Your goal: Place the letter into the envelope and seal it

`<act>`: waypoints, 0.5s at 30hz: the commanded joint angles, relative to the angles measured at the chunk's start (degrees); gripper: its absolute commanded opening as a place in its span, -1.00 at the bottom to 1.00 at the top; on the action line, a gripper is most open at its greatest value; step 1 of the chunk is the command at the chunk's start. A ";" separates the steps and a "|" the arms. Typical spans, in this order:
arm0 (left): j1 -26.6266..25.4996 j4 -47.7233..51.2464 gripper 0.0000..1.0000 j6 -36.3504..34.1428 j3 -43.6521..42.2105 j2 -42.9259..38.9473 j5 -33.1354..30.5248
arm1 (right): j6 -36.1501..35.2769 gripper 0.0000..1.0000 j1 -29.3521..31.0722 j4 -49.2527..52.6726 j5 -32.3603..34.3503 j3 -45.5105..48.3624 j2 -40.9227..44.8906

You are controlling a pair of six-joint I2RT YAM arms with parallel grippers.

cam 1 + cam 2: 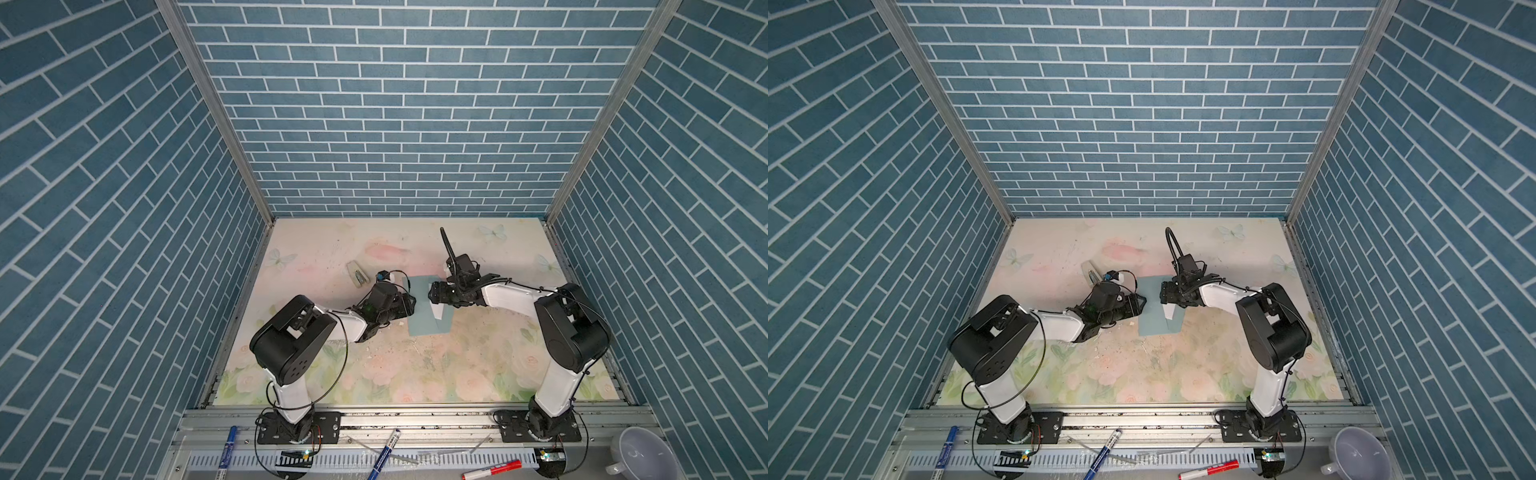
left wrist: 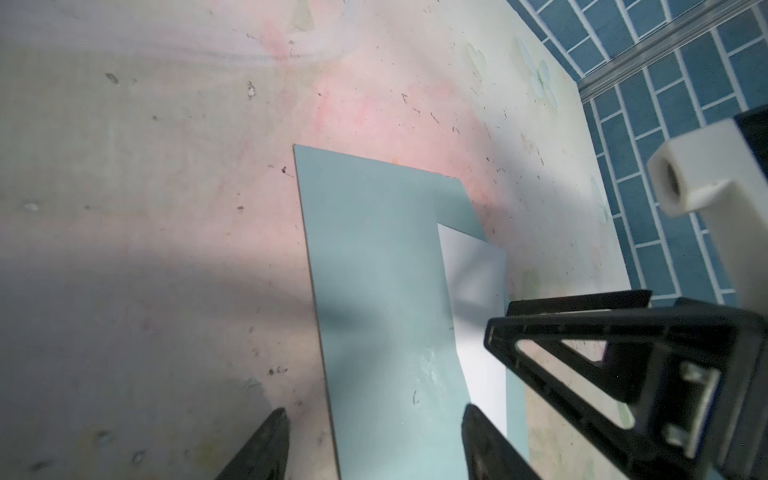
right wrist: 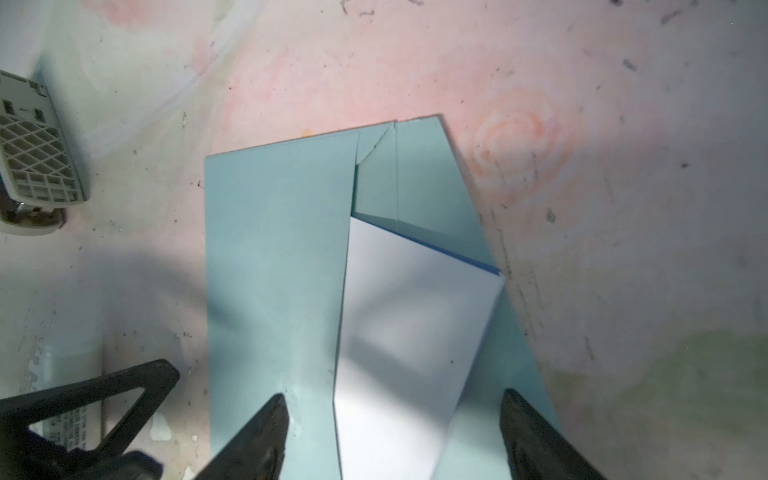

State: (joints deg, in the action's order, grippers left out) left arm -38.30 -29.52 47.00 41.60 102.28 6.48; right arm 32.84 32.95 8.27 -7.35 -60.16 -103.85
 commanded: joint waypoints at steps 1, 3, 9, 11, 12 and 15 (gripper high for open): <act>0.59 -0.63 0.25 -0.50 1.20 1.98 1.22 | 2.35 0.56 0.01 -1.62 -0.42 -2.03 -1.13; 0.69 -0.63 0.20 -0.47 1.56 2.76 1.34 | 2.78 0.53 0.01 -2.36 -0.82 -1.74 -1.35; 0.77 -1.07 0.07 -0.40 1.75 4.43 1.69 | 3.71 0.38 0.01 -4.37 -2.02 -1.01 -1.79; 0.77 -1.18 0.05 -0.40 1.88 4.89 1.77 | 3.96 0.33 0.02 -4.80 -2.44 -0.93 -2.06; 0.77 -1.16 0.04 -0.32 1.93 5.09 1.78 | 4.06 0.32 0.02 -5.00 -2.70 -0.92 -2.14; 0.77 -1.42 0.03 -0.28 1.99 5.63 1.87 | 4.40 0.30 0.02 -5.55 -3.23 -0.80 -2.48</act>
State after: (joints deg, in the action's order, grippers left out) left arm -37.87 -32.42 46.94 43.27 106.10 7.86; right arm 35.40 32.95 3.79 -9.39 -60.16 -105.08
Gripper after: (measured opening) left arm 0.516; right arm 0.651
